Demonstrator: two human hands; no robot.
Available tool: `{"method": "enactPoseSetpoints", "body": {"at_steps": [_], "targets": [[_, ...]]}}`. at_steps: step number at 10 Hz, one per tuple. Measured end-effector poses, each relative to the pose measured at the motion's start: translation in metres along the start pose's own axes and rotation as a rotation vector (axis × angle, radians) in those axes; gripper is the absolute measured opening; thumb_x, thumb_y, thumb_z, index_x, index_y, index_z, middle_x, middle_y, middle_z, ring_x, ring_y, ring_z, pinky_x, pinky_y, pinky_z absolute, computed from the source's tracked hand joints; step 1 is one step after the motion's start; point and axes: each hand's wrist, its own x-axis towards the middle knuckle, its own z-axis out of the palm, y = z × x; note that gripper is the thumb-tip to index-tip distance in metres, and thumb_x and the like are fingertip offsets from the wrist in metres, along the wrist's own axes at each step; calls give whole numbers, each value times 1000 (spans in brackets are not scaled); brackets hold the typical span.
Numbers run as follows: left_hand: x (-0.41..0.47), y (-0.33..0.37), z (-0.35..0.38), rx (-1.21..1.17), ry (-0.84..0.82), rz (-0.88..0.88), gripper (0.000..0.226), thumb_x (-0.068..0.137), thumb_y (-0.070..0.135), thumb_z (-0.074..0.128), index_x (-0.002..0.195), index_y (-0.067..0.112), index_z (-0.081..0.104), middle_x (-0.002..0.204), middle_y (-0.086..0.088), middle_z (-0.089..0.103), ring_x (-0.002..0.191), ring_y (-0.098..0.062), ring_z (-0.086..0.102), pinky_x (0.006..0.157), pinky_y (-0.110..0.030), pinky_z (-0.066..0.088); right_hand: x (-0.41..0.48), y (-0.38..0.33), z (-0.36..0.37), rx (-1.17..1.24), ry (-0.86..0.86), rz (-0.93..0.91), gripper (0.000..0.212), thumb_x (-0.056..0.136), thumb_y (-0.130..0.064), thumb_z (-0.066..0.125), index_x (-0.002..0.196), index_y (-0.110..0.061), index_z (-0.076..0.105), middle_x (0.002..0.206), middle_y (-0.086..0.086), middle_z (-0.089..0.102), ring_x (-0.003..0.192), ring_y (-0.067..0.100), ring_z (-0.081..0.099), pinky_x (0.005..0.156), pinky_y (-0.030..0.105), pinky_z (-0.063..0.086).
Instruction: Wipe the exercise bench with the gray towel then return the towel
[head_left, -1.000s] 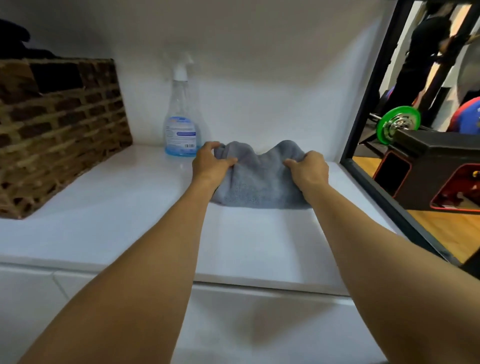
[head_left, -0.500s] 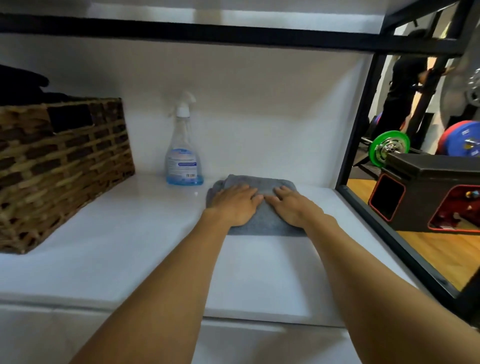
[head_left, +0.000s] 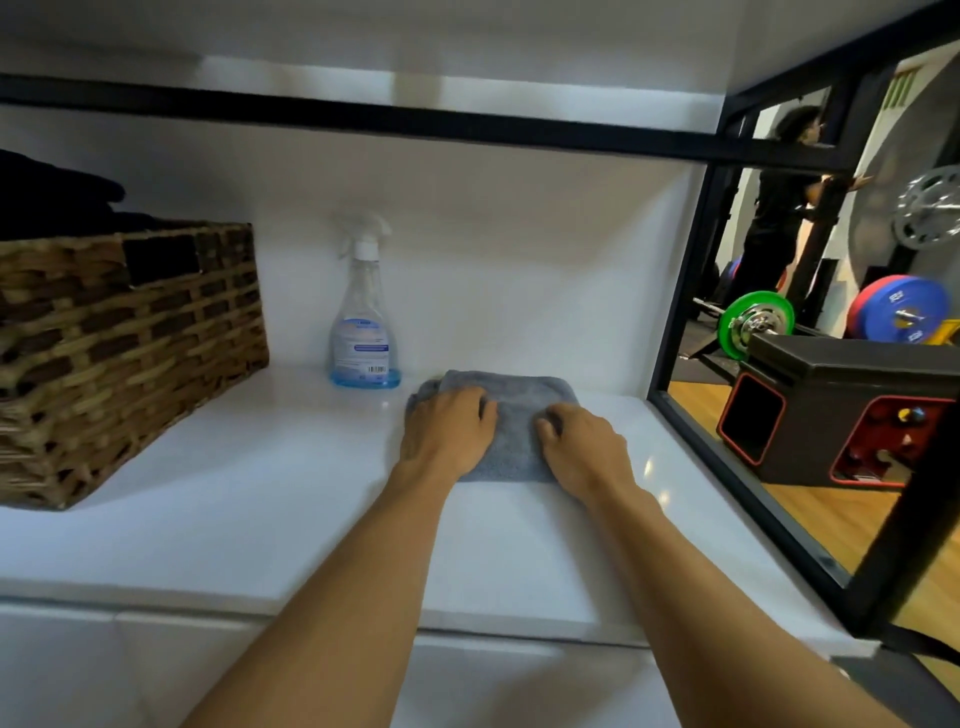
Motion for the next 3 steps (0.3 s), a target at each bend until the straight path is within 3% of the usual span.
{"method": "enactPoseSetpoints", "body": {"at_steps": [1, 2, 3], "targets": [[-8, -1, -4, -142, 40, -26, 30, 96, 33, 45, 99, 14, 69, 112, -11, 62, 108, -31, 55, 91, -45, 48, -13, -7, -10, 91, 37, 18, 26, 100, -27, 42, 102, -18, 66, 101, 9, 68, 98, 32, 62, 83, 38, 36], [-17, 4, -22, -328, 75, -60, 26, 95, 31, 49, 96, 15, 70, 107, -10, 65, 101, -29, 59, 79, -33, 49, -28, -22, -33, 300, 85, 23, 29, 101, -20, 44, 119, -16, 66, 117, 9, 68, 109, 29, 61, 98, 37, 42], [-33, 16, -61, -580, 82, -142, 19, 93, 28, 56, 94, 19, 73, 100, -3, 70, 92, -19, 63, 74, -21, 48, -45, -44, -65, 584, 33, 43, 23, 101, -21, 50, 110, -21, 70, 108, 1, 72, 102, 19, 65, 83, 24, 48]]}}
